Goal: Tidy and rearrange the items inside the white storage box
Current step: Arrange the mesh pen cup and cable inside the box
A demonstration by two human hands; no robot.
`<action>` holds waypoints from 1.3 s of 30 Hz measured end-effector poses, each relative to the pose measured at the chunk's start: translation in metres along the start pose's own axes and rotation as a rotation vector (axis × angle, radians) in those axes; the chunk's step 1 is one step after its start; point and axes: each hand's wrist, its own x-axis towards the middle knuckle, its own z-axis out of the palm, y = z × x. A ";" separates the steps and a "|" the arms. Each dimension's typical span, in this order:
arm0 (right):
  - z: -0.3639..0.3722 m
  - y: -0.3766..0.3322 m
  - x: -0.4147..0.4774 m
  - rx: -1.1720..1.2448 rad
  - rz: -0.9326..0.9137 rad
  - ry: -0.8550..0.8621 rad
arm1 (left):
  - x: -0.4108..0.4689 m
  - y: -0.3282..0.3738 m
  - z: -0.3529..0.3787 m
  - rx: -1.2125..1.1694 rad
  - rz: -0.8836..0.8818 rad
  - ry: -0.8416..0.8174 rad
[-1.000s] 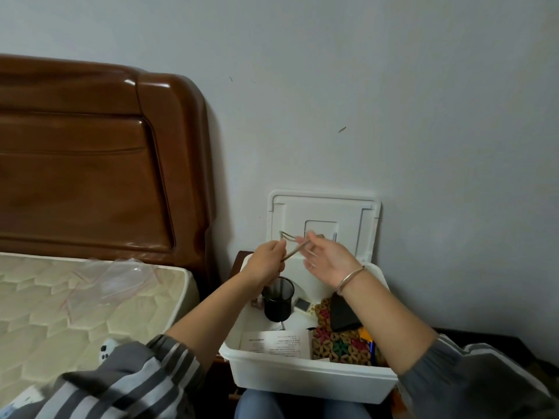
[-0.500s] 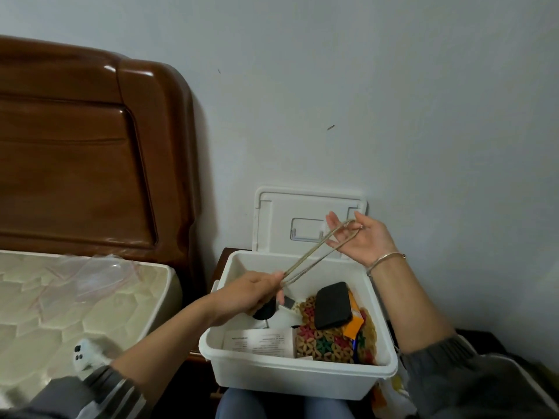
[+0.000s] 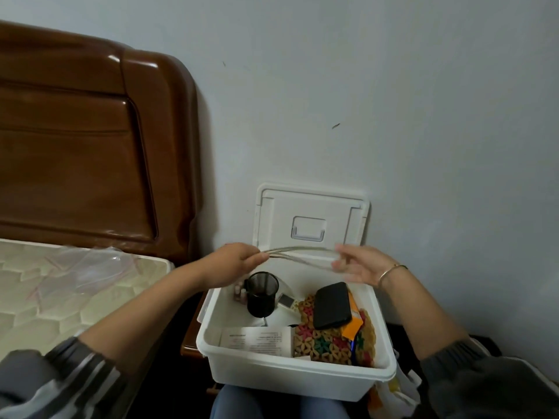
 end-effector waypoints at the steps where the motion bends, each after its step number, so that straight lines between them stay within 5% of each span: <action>1: -0.001 0.003 0.000 -0.333 -0.018 0.083 | 0.002 0.000 -0.008 0.185 -0.009 -0.020; 4: 0.013 0.000 -0.001 -0.708 -0.352 0.208 | 0.010 0.007 -0.024 0.557 0.004 -0.049; 9: 0.069 -0.016 -0.017 -0.685 -0.631 -0.110 | 0.028 0.024 -0.041 0.627 0.051 -0.065; 15: 0.086 -0.013 -0.010 -0.768 -0.888 0.407 | 0.025 0.017 -0.048 0.355 0.013 -0.154; 19: 0.090 -0.009 -0.010 -0.972 -1.009 0.338 | 0.021 0.013 -0.046 0.325 -0.036 -0.242; 22: 0.100 -0.004 -0.012 -1.010 -1.016 0.159 | 0.022 0.016 -0.041 0.255 -0.028 -0.269; 26: 0.101 0.001 -0.010 -0.992 -0.959 0.202 | 0.016 0.009 -0.041 0.008 0.024 -0.219; 32: 0.080 0.010 -0.013 -0.809 -0.802 0.081 | 0.005 -0.025 -0.027 -0.506 -0.069 0.001; 36: 0.077 0.010 -0.008 -0.882 -0.648 0.095 | 0.007 -0.028 0.007 -0.593 -0.156 0.216; 39: 0.084 0.013 -0.007 -0.447 -0.496 0.063 | 0.009 -0.017 0.033 -0.631 -0.258 0.368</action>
